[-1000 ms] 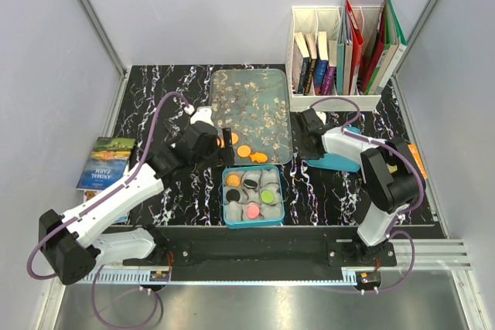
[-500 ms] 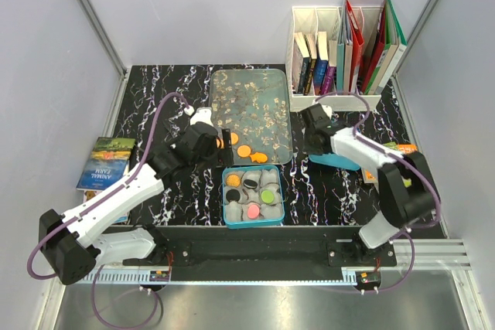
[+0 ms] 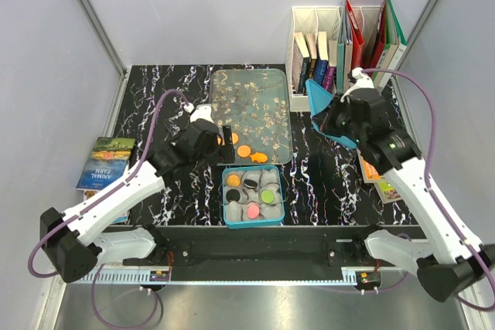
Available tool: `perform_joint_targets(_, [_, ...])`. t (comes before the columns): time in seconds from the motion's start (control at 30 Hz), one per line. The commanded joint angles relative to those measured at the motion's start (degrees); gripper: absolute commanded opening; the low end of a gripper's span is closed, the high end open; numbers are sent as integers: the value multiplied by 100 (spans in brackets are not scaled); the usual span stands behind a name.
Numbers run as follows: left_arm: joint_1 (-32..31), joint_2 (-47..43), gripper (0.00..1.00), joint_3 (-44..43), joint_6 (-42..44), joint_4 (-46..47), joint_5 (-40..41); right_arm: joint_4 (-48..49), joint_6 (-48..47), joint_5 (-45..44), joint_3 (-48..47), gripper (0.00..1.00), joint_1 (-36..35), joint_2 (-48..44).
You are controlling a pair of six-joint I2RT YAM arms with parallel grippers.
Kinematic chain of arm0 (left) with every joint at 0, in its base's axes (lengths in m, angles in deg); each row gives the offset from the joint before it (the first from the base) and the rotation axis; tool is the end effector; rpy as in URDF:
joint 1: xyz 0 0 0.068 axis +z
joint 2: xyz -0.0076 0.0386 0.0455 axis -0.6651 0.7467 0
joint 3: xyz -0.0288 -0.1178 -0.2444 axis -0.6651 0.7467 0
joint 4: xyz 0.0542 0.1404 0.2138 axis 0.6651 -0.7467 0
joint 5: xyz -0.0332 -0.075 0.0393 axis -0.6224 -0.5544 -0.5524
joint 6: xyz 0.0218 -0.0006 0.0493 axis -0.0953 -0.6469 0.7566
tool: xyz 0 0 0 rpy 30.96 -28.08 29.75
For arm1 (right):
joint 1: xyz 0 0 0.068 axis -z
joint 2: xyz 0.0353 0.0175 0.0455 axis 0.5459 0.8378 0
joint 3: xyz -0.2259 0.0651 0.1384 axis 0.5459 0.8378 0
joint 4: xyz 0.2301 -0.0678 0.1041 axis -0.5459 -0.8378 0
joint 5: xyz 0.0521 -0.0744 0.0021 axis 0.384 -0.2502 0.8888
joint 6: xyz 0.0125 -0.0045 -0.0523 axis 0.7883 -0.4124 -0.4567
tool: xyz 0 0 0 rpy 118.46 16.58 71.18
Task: Pack the cookies
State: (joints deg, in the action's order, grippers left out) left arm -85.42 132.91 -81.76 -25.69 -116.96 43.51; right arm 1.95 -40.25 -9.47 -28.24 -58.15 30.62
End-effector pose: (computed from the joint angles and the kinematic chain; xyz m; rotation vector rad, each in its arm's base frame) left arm 0.1786 -0.1551 0.3073 -0.0293 2.3220 -0.3401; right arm 0.2075 0.0940 0.3906 0.1140 2.0869 0.4943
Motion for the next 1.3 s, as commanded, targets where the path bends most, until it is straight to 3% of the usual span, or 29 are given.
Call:
perform_joint_targets(0.0, [-5,-72,99,-298,-286,325,81,1061,625,1434,191,0,27,-510])
perform_joint_targets(0.23, [592,-888,99,606,-875,1660,-718,3819,2023,3121,1026,0,62,-1126])
perform_joint_targets(0.43, [1128,-2057,99,1959,-1393,3558,-1149,6832,3805,3203,2159,0,326,-1223])
perform_joint_targets(0.47, [1190,-2276,99,2266,-1481,3743,-1175,8038,4218,3159,2666,0,570,-1171])
perform_joint_targets(0.53, [1278,-2401,98,2531,-1727,4525,-1245,9528,5728,2783,3248,0,817,-682])
perform_joint_targets(0.57, [1296,-2427,98,2654,-1763,4710,-1368,11024,6203,2633,3660,0,958,-391])
perform_joint_targets(0.6, [1296,-2401,99,2681,-1746,5051,-1465,11700,6956,2500,3786,0,994,-66])
perform_joint_targets(0.67, [1314,-2305,99,2656,-1719,5273,-1693,12600,7436,2419,3796,0,994,761])
perform_joint_targets(0.77, [1358,-2199,99,2637,-1676,5572,-1834,12594,7298,2473,3735,0,994,781])
perform_joint_targets(0.93, [1454,-1901,99,2980,-1956,7126,-2019,12594,7509,2596,3462,0,994,772])
perform_joint_targets(1.03, [1463,-1226,99,3094,-2255,7883,-2080,12594,7605,2613,3339,0,994,711])
perform_joint_targets(1.13, [1455,-568,95,3331,-2667,9208,-2160,12594,7729,2570,3225,0,1003,606])
perform_joint_targets(1.27, [1384,497,85,3596,-3300,11946,-2037,12586,7895,2490,3093,0,994,526])
